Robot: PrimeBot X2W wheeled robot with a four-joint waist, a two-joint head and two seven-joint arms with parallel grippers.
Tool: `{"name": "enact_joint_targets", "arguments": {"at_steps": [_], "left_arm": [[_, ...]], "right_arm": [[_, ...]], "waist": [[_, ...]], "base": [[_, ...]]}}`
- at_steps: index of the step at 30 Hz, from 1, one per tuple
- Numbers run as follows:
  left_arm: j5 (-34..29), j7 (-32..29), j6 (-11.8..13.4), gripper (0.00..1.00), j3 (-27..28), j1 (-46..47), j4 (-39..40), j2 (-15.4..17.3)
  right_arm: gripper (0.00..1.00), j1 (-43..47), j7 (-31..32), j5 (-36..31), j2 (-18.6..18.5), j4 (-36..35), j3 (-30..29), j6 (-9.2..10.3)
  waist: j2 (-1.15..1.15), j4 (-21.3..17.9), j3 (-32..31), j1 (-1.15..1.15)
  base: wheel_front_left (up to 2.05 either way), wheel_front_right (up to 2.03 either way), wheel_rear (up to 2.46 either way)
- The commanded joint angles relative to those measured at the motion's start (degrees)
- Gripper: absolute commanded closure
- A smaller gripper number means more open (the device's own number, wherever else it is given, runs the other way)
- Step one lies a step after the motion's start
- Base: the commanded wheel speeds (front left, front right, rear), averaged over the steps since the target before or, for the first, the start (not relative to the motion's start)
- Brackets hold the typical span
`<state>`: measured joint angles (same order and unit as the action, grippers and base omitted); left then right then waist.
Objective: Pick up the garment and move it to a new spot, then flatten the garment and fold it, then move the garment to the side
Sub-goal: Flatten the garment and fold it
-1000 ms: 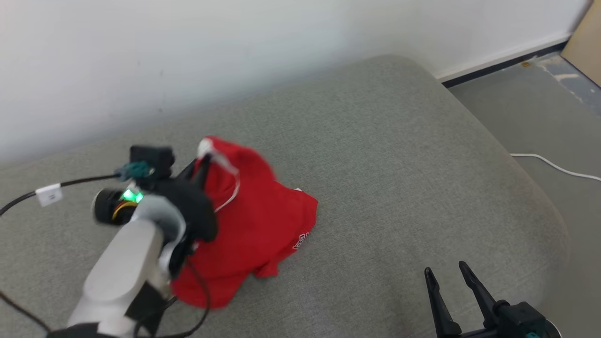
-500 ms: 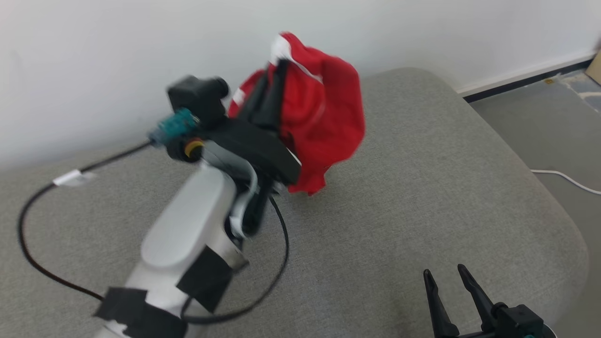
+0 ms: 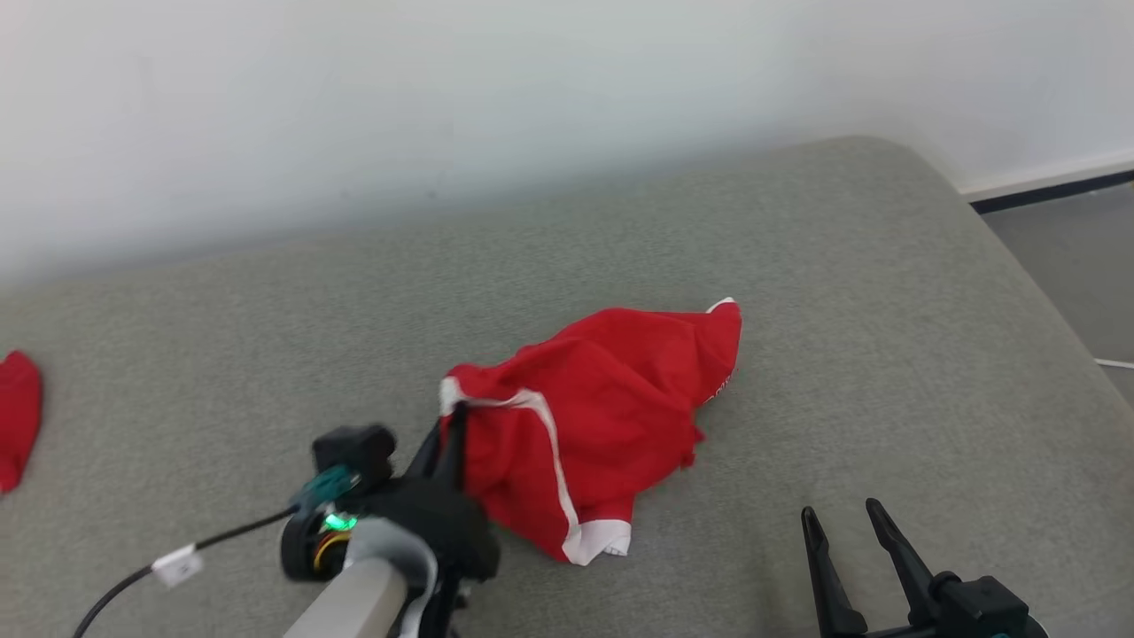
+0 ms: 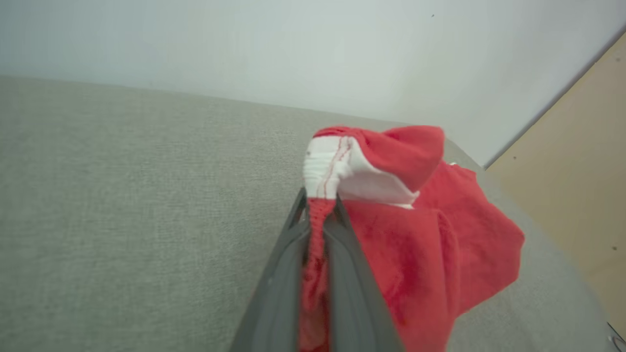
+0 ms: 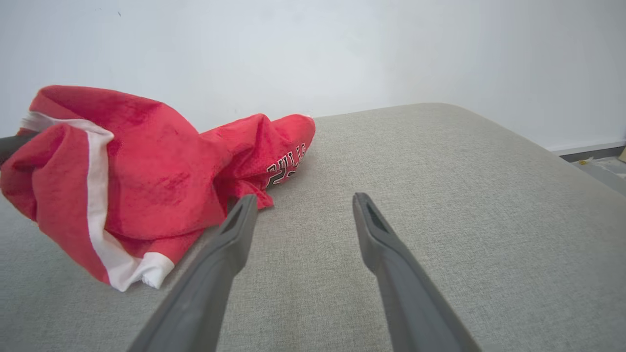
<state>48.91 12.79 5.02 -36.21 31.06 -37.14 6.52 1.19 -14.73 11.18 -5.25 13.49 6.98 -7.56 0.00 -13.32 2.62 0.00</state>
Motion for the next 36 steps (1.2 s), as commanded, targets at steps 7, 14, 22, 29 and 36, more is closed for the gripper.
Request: {"name": "enact_joint_targets", "arguments": {"at_steps": [7,14,22,29,36], "left_arm": [[1.0,2.0,2.5,1.0,3.9,-9.8,4.3,4.2],[2.1,2.3,4.5,0.0,5.9,-16.5,6.1,6.1],[1.5,2.4,7.4,0.0,8.6,-20.9,9.4,9.2],[-5.3,2.4,7.7,0.0,13.2,-25.8,20.7,12.5],[-18.0,2.4,2.9,0.0,23.0,-32.3,31.1,8.2]], "right_arm": [[0.0,0.5,-0.4,0.1,0.1,0.2,0.2,0.15],[0.0,0.8,-0.4,0.5,-0.2,0.8,0.8,0.15],[0.0,1.1,-0.4,0.8,-0.4,1.0,1.0,0.15],[0.0,1.9,-0.5,0.9,-0.5,0.7,0.0,0.15],[0.0,2.1,-0.5,0.6,-0.1,0.4,-0.8,0.15]], "waist": [[0.0,4.2,-0.6,0.0],[0.0,4.9,-1.7,0.0],[0.0,4.4,-2.5,0.0],[0.0,4.7,-3.1,0.0],[0.0,6.2,-3.5,0.0]], "base": [[0.0,0.0,0.0],[0.0,0.0,0.0],[0.0,0.0,0.0],[0.0,0.0,0.0],[0.0,0.0,0.0]]}}
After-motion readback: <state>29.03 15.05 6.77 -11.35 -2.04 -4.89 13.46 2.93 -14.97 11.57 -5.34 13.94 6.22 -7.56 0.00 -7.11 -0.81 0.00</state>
